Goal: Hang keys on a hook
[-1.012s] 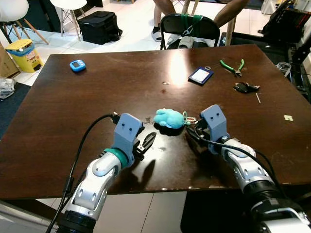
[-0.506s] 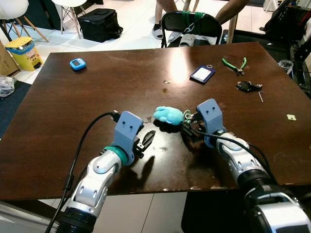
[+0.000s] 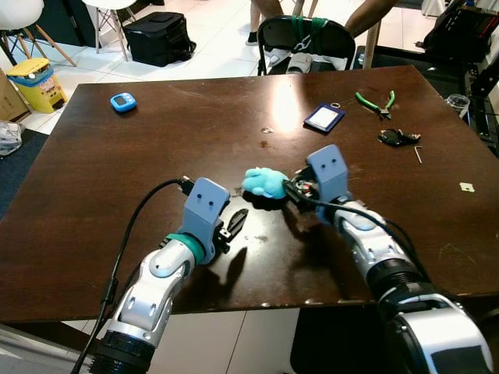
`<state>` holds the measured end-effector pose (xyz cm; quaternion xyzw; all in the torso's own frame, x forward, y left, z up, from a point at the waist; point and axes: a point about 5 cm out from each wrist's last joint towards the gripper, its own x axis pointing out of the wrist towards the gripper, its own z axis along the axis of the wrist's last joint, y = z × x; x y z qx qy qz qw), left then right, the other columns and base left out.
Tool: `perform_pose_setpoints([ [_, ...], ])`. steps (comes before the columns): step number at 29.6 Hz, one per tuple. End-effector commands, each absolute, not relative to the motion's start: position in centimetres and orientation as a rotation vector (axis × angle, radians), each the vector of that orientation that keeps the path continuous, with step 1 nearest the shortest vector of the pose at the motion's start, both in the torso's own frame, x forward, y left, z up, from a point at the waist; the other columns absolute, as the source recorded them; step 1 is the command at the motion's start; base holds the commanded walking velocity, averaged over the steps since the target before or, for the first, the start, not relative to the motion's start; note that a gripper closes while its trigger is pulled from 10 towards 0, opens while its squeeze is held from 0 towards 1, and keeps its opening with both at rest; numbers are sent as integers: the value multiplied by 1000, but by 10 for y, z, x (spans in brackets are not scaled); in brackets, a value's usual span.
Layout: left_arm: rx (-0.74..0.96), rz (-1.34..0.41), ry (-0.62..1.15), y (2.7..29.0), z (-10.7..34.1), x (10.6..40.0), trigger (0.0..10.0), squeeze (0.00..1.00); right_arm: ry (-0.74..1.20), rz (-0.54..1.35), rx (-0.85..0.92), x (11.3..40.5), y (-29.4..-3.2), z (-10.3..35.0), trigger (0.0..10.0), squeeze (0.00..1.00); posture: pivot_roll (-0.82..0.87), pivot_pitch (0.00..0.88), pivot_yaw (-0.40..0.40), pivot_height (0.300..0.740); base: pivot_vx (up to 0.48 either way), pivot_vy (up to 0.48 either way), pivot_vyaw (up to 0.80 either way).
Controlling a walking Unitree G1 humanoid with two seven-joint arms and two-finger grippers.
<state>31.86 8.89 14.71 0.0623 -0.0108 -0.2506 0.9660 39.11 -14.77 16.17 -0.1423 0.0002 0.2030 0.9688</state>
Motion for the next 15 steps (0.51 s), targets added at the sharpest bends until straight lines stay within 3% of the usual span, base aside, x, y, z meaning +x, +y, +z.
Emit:
perform_pose_setpoints([
  [1, 130, -500, 10, 91, 140, 317, 10000, 0, -46, 379, -265, 390, -154, 166, 10000, 0, -66, 137, 136, 740, 0, 0, 0],
  [6, 131, -508, 14, 90, 140, 317, 10000, 0, -45, 281, -259, 392, -176, 170, 10000, 0, -76, 139, 143, 740, 0, 0, 0],
  [8, 133, -513, 15, 89, 140, 318, 10000, 0, 38, 283, -268, 391, -185, 160, 10000, 0, -76, 139, 146, 740, 0, 0, 0],
  [15, 134, -512, 14, 89, 140, 318, 10000, 0, 65, 336, -308, 390, -179, 154, 10000, 0, -69, 147, 146, 740, 0, 0, 0],
])
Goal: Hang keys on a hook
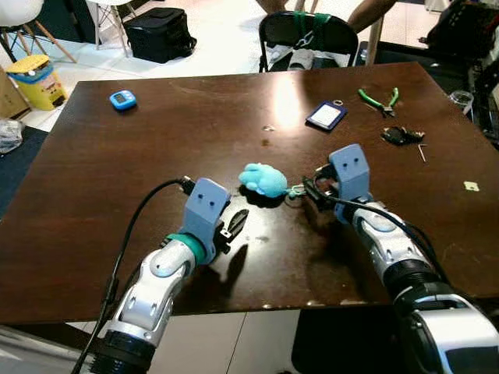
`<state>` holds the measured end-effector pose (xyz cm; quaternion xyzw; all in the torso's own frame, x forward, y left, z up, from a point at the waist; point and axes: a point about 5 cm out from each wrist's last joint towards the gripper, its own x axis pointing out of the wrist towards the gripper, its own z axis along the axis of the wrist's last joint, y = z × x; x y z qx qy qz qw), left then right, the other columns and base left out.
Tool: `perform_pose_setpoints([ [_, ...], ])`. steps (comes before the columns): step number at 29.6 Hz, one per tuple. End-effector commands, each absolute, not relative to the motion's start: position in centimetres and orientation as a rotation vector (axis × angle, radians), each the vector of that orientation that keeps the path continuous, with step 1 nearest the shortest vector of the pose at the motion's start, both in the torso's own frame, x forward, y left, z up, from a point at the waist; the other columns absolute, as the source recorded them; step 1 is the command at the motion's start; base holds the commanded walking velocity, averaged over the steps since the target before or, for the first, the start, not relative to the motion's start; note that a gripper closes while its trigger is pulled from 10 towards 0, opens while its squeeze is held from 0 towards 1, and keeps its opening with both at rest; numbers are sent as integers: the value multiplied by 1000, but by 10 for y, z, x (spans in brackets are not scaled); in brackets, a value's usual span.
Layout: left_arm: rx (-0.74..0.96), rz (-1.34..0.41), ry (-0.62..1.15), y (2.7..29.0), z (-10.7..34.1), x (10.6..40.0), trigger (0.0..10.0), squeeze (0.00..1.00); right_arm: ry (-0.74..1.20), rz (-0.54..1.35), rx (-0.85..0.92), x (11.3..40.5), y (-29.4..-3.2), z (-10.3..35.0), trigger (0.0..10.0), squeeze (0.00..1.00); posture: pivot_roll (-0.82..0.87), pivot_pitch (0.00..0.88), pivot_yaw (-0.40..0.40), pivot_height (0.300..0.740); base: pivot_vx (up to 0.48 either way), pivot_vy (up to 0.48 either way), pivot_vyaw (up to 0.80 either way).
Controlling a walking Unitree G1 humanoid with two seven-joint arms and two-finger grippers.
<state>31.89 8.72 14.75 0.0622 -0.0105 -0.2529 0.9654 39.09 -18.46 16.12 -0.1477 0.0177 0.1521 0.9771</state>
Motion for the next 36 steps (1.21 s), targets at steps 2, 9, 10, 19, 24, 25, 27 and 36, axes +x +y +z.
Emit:
perform_pose_setpoints([
  [2, 134, -510, 15, 90, 140, 317, 10000, 0, 68, 340, -310, 390, -176, 153, 10000, 0, -67, 149, 146, 740, 0, 0, 0],
  [9, 134, -505, 17, 91, 140, 316, 10000, 0, -7, 416, -266, 388, -169, 162, 10000, 0, -59, 157, 142, 740, 0, 0, 0],
  [10, 134, -504, 17, 92, 140, 316, 10000, 0, -36, 423, -252, 387, -170, 167, 10000, 0, -60, 160, 142, 740, 0, 0, 0],
  [19, 134, -509, 23, 92, 139, 315, 10000, 0, -47, 512, -217, 376, -181, 170, 10000, 0, -76, 167, 151, 740, 0, 0, 0],
  [24, 134, -510, 23, 92, 139, 316, 10000, 0, 63, 704, -301, 366, -175, 153, 10000, 0, -80, 170, 149, 740, 0, 0, 0],
  [25, 134, -510, 23, 92, 139, 316, 10000, 0, 63, 704, -301, 366, -175, 153, 10000, 0, -80, 170, 149, 740, 0, 0, 0],
  [27, 134, -509, 23, 92, 140, 316, 10000, 0, 100, 774, -326, 362, -173, 149, 10000, 0, -80, 170, 149, 740, 0, 0, 0],
  [36, 132, -500, 23, 94, 139, 316, 10000, 0, 143, 912, -367, 350, -172, 148, 10000, 0, -80, 172, 141, 740, 0, 0, 0],
])
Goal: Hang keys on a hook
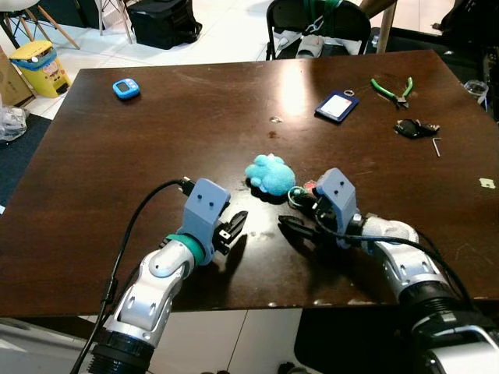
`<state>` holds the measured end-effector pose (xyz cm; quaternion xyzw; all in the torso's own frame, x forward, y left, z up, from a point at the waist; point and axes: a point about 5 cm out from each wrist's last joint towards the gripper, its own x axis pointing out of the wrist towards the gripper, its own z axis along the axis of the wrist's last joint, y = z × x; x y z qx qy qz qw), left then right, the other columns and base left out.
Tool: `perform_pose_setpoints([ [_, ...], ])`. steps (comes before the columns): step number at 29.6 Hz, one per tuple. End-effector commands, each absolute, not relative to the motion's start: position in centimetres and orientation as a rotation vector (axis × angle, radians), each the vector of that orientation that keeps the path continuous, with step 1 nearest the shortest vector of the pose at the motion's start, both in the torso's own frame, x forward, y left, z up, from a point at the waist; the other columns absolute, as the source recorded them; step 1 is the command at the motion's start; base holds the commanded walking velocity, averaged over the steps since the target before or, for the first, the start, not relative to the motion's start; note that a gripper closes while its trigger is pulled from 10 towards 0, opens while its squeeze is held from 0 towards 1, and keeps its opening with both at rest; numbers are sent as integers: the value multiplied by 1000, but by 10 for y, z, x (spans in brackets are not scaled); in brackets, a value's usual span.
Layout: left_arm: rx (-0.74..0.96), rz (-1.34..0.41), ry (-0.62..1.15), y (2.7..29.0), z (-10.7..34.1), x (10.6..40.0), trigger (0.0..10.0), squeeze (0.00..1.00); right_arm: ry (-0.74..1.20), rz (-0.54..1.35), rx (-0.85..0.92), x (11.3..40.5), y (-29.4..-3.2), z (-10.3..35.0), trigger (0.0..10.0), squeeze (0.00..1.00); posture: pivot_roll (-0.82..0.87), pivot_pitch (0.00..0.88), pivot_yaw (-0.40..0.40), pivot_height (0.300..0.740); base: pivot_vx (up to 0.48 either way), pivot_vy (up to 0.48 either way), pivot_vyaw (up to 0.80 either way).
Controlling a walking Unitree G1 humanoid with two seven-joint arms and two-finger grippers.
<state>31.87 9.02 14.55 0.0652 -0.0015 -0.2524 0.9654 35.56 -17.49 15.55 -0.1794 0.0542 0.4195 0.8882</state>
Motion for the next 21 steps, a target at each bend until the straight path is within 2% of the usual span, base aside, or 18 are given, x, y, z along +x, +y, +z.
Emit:
perform_pose_setpoints([
  [1, 132, -501, 23, 94, 140, 316, 10000, 0, 146, 922, -366, 348, -172, 147, 10000, 0, -83, 176, 141, 740, 0, 0, 0],
  [2, 132, -501, 23, 94, 140, 316, 10000, 0, 146, 922, -366, 348, -172, 147, 10000, 0, -83, 176, 141, 740, 0, 0, 0],
  [3, 132, -502, 23, 93, 140, 316, 10000, 0, 148, 928, -364, 346, -172, 147, 7765, 0, -83, 176, 141, 740, 0, 0, 0],
  [6, 131, -503, 23, 93, 140, 316, 10000, 0, 149, 929, -362, 346, -171, 147, 7765, 0, -83, 176, 141, 740, 0, 0, 0],
  [8, 131, -504, 23, 93, 140, 316, 10000, 0, 148, 930, -354, 345, -171, 146, 1255, 0, -83, 176, 143, 740, 0, 0, 0],
  [11, 131, -504, 24, 93, 139, 316, 10000, 0, 148, 935, -347, 344, -171, 147, 1255, 0, -83, 176, 143, 740, 0, 0, 0],
  [12, 131, -504, 24, 93, 139, 316, 10000, 0, 150, 944, -342, 343, -170, 147, 0, 0, -81, 176, 143, 740, 0, 0, 0],
  [18, 132, -502, 25, 93, 140, 316, 10000, 0, 153, 925, -326, 343, -169, 148, 0, 0, -82, 176, 142, 740, 0, 0, 0],
  [19, 132, -502, 24, 93, 140, 316, 10000, 0, 147, 902, -314, 345, -169, 149, 1765, 0, -82, 175, 143, 740, 0, 0, 0],
  [20, 132, -503, 25, 93, 140, 317, 10000, 0, 131, 868, -288, 348, -169, 153, 8353, 0, -82, 175, 144, 740, 0, 0, 0],
  [21, 132, -503, 25, 93, 140, 317, 10000, 0, 120, 844, -270, 351, -169, 155, 8353, 0, -82, 175, 144, 740, 0, 0, 0],
])
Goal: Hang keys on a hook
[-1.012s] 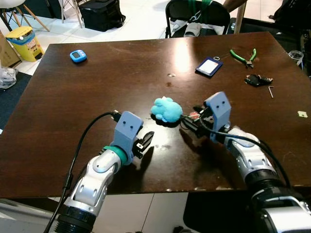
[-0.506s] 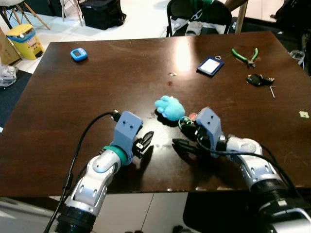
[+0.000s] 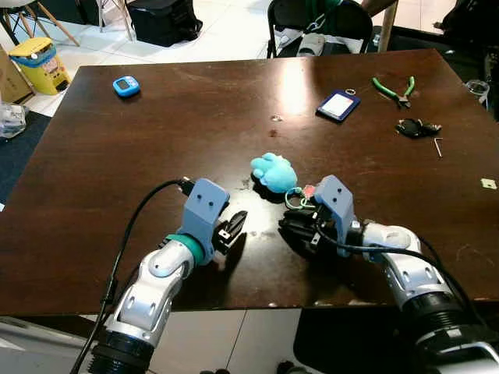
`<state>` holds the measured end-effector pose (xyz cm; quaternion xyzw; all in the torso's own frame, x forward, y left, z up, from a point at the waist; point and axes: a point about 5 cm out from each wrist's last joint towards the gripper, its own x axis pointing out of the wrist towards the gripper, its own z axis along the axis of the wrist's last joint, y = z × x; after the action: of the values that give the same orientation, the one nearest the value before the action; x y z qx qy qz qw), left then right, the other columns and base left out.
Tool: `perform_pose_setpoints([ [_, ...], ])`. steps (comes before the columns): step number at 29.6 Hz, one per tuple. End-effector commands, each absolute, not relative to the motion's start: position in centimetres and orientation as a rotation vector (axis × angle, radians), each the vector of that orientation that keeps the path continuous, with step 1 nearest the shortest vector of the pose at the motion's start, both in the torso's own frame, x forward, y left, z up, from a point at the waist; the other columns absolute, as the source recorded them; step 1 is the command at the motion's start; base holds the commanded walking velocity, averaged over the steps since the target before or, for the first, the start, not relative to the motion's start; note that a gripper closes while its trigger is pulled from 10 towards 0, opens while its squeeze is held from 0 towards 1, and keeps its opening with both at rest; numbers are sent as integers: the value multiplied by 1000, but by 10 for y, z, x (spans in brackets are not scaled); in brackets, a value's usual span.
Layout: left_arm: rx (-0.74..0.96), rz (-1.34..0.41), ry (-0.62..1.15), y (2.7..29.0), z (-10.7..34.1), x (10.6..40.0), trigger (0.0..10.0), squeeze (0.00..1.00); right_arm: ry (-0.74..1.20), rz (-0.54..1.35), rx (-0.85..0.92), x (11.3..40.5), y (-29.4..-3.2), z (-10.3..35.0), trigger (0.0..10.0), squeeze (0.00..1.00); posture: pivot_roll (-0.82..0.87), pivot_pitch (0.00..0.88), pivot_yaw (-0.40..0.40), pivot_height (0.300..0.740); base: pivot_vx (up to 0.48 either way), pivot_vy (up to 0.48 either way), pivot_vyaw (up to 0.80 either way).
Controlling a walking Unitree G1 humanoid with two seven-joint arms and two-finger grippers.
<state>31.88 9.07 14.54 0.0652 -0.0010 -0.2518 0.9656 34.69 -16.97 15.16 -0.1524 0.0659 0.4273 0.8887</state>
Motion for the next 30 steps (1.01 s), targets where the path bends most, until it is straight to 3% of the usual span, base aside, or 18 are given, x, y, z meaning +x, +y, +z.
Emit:
perform_pose_setpoints([
  [1, 132, -504, 25, 93, 140, 317, 10000, 0, 113, 829, -258, 353, -169, 157, 8353, 0, -82, 175, 144, 740, 0, 0, 0],
  [2, 132, -504, 25, 93, 140, 317, 10000, 0, 113, 829, -258, 353, -169, 157, 8353, 0, -82, 175, 144, 740, 0, 0, 0],
  [3, 133, -504, 25, 93, 140, 317, 10000, 0, 97, 811, -217, 356, -168, 161, 10000, 0, -82, 174, 145, 740, 0, 0, 0],
  [4, 133, -504, 25, 93, 140, 317, 10000, 0, 97, 811, -217, 356, -168, 161, 10000, 0, -82, 174, 145, 740, 0, 0, 0],
  [5, 134, -505, 26, 92, 140, 317, 10000, 0, 90, 807, -185, 358, -167, 164, 10000, 576, -81, 174, 145, 740, 0, 0, 0],
  [6, 134, -505, 26, 92, 140, 317, 10000, 0, 89, 812, -153, 360, -166, 166, 10000, 1000, -81, 174, 145, 740, 0, 0, 0],
  [28, 135, -503, 26, 92, 138, 316, 10000, 0, 240, 978, -176, 356, -158, 152, 10000, 1000, -75, 165, 136, 740, 0, 0, 0],
  [30, 134, -502, 28, 93, 138, 316, 10000, 0, 238, 1006, -174, 351, -167, 155, 10000, 1000, -85, 163, 136, 740, 0, 0, 0],
])
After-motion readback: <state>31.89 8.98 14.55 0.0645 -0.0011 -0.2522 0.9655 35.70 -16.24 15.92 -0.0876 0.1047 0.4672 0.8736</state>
